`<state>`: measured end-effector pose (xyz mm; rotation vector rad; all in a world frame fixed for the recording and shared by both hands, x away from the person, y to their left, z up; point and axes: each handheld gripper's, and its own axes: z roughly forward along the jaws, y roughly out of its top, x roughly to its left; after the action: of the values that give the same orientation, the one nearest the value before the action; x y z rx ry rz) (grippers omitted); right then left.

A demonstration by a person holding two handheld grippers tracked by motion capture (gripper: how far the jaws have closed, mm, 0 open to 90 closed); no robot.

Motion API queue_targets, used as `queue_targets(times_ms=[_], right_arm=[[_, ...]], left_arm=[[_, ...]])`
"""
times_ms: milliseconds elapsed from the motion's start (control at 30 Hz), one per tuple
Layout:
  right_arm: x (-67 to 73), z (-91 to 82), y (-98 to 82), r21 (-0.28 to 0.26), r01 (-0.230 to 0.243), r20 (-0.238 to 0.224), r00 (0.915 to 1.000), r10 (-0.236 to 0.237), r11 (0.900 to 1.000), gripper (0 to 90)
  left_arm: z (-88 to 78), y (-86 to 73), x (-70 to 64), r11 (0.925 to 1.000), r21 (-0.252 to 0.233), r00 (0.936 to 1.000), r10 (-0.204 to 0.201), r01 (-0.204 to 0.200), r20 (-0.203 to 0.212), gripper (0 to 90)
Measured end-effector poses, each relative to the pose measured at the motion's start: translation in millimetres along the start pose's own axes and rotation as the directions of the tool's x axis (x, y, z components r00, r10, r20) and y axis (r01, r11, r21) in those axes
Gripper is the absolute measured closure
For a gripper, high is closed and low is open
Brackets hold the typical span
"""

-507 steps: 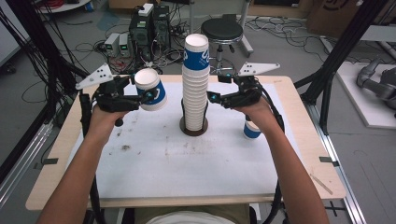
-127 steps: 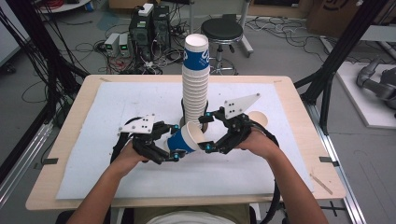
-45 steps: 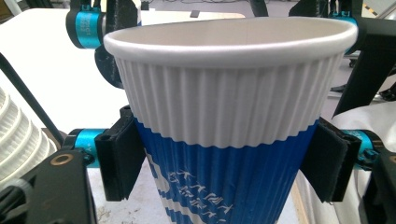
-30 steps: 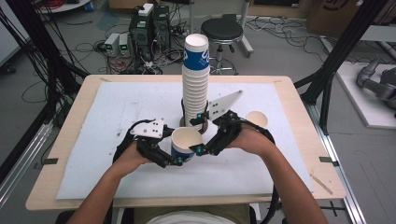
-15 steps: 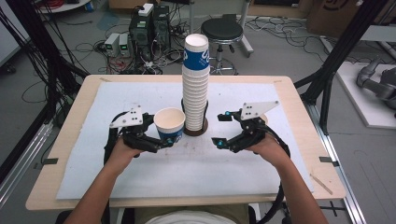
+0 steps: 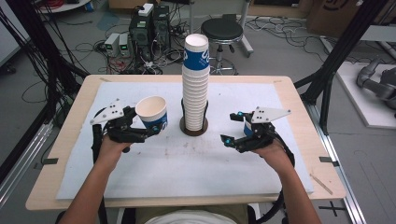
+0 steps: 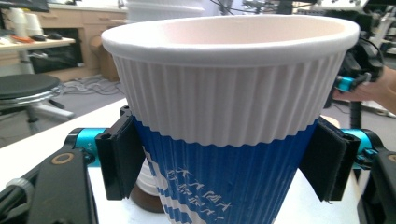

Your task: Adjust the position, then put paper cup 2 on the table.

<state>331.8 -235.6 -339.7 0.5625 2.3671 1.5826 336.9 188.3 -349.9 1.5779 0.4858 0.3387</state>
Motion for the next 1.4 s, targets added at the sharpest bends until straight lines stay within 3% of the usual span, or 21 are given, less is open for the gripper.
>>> queue_targets(times_ms=[167,400,467,633,800,1000,1167,1267,1400], right_arm=[[0.3,-1.8,0.4,-0.010,-0.001,0.003,1.0000,0.001,1.000,14.2],[0.8,-2.7,0.5,-0.013,0.001,0.007,1.0000,-0.001,1.000,14.3],[0.8,-2.4,0.2,-0.008,-0.001,0.009,1.0000,0.001,1.000,14.2],[2.2,-1.9,-2.0,0.017,0.006,0.030,0.9995,-0.007,1.000,14.3],[2.5,-4.7,-3.9,0.024,0.010,0.044,0.9990,-0.011,1.000,14.4],[1.2,-8.9,-5.9,0.023,0.005,0.057,0.9984,-0.007,1.000,14.6],[2.3,-9.1,-6.0,0.023,0.005,0.057,0.9984,-0.006,1.000,14.7],[2.3,-8.7,-5.9,0.026,0.010,0.058,0.9983,-0.012,1.000,14.7],[2.1,-9.2,-5.9,0.023,0.008,0.058,0.9983,-0.009,1.000,14.7]], left_arm=[[-8.4,1.1,6.9,0.9998,-0.021,0.9986,-0.005,0.004,-0.053,24.0],[-24.0,-1.3,19.1,0.9991,-0.041,0.9869,-0.011,0.004,-0.161,23.7],[-29.0,-3.2,23.7,0.9987,-0.049,0.9810,-0.019,0.010,-0.193,23.7],[-40.6,-11.8,33.8,0.9978,-0.065,0.9577,-0.032,0.014,-0.286,23.5],[-48.7,-21.0,43.8,0.9980,-0.059,0.9384,-0.041,0.023,-0.343,23.4],[-51.1,-34.0,55.8,0.9995,0.028,0.9086,-0.002,0.015,-0.418,23.2],[-44.2,-52.3,65.8,0.9911,0.112,0.8970,-0.015,0.072,-0.442,23.2],[-40.7,-60.3,70.5,0.9818,0.158,0.8982,-0.026,0.106,-0.439,23.2],[-39.9,-68.4,75.0,0.9731,0.189,0.8931,-0.034,0.132,-0.449,23.2]])
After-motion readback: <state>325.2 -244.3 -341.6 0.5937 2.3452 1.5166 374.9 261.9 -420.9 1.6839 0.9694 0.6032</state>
